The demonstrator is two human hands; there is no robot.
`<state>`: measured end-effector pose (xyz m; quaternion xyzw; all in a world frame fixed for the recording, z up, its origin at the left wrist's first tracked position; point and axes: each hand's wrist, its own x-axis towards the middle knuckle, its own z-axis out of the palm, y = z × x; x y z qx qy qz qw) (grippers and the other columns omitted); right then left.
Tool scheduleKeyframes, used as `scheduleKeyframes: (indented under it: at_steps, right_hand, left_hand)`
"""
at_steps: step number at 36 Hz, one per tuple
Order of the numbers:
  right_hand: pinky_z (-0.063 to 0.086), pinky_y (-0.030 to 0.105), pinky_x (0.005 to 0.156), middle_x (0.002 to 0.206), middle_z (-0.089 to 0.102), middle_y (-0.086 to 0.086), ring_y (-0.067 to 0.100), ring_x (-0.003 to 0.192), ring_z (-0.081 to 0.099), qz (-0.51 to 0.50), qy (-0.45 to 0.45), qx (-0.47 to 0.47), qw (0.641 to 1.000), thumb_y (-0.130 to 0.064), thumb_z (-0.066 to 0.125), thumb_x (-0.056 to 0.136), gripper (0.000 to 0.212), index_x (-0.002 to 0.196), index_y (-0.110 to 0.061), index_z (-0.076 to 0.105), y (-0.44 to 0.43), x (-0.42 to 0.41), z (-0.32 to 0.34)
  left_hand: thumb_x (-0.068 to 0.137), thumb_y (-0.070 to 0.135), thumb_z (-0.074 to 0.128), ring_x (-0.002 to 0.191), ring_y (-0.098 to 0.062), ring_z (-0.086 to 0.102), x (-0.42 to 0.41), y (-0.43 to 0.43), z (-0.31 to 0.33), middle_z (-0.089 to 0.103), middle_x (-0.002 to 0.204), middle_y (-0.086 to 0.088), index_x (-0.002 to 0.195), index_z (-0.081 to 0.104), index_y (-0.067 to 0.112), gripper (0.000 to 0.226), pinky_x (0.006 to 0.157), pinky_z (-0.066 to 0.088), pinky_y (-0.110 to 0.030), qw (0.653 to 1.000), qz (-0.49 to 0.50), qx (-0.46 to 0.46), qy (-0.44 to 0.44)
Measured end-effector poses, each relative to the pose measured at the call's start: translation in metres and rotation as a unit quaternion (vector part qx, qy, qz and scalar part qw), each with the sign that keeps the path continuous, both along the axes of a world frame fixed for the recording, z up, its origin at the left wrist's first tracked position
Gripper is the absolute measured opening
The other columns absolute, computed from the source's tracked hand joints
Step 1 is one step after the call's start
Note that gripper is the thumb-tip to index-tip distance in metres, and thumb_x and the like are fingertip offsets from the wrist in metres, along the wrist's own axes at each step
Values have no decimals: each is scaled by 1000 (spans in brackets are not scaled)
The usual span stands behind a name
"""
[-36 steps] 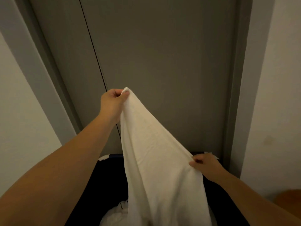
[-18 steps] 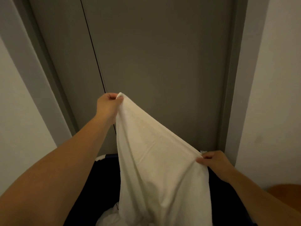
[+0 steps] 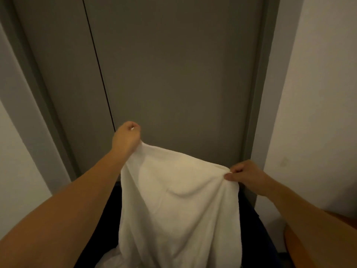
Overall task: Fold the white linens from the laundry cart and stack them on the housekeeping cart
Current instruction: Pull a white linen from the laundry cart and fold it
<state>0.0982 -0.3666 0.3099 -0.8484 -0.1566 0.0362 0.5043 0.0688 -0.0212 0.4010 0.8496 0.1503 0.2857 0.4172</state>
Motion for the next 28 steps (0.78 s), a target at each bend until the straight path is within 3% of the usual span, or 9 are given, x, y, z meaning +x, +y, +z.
scheduleKeyframes:
  at_steps: [3, 6, 9, 11, 15, 18, 22, 25, 28]
  right_hand:
    - [49, 35, 71, 64, 62, 8, 18, 67, 58, 2, 9, -31, 999, -13, 77, 77, 17, 60, -12, 74, -7, 1, 10]
    - [51, 36, 73, 76, 66, 21, 19, 70, 59, 30, -12, -74, 997, -14, 75, 79, 12, 71, -5, 75, 7, -2, 21]
    - [45, 31, 63, 66, 59, 14, 12, 63, 53, 63, -31, -99, 993, -13, 74, 79, 16, 74, 2, 73, 24, -7, 29]
    - [39, 27, 59, 61, 54, 6, 10, 59, 47, 78, -32, -108, 990, -11, 75, 76, 17, 66, 2, 69, 31, -8, 31]
    - [39, 25, 56, 54, 55, -2, 7, 55, 47, 91, -37, -120, 988, -10, 76, 74, 28, 51, -23, 66, 34, -9, 29]
    - [39, 25, 55, 51, 54, -6, 7, 54, 47, 82, -42, -134, 987, -11, 76, 72, 30, 48, -24, 66, 32, -7, 26]
    - [43, 32, 59, 61, 59, 9, 14, 59, 49, 54, -43, -147, 987, -15, 77, 73, 14, 65, -4, 71, 26, -2, 23]
    - [50, 37, 62, 68, 64, 18, 17, 61, 53, 55, -45, -156, 985, -18, 76, 75, 17, 70, -2, 73, 21, 0, 23]
    - [50, 36, 63, 75, 65, 23, 18, 62, 54, 65, -46, -162, 984, -18, 75, 77, 18, 71, -1, 73, 17, 3, 23]
  left_hand:
    - [86, 44, 67, 94, -17, 59, -3, -11, -10, 64, 94, 3, 89, 66, 20, 25, 82, 43, -30, 994, -89, 46, 46]
    - [72, 41, 82, 87, 1, 57, -8, -51, -23, 63, 94, 15, 98, 67, 29, 32, 78, 42, -16, 959, -252, 91, 93]
    - [72, 37, 83, 106, 7, 52, -8, -85, -41, 59, 116, 22, 120, 63, 32, 52, 93, 37, -15, 910, -361, 124, 160]
    - [70, 39, 84, 115, 5, 48, -5, -96, -55, 55, 121, 24, 124, 60, 34, 59, 95, 36, -17, 887, -400, 122, 193]
    - [65, 38, 87, 99, 0, 59, -2, -112, -78, 61, 109, 19, 105, 60, 36, 48, 81, 51, -21, 886, -418, 64, 193]
    - [67, 30, 87, 76, 1, 56, -3, -122, -86, 61, 94, 14, 94, 57, 28, 40, 62, 45, -14, 898, -410, 32, 156]
    - [72, 21, 83, 78, -6, 59, -1, -128, -96, 63, 88, 10, 83, 60, 24, 26, 73, 51, -22, 903, -416, 4, 107]
    - [74, 21, 82, 91, -16, 65, 2, -132, -100, 69, 95, 3, 82, 68, 25, 17, 83, 56, -34, 899, -425, -9, 109]
    - [75, 26, 81, 90, -14, 66, 6, -137, -102, 69, 96, 3, 88, 69, 25, 18, 82, 57, -35, 895, -429, -15, 123]
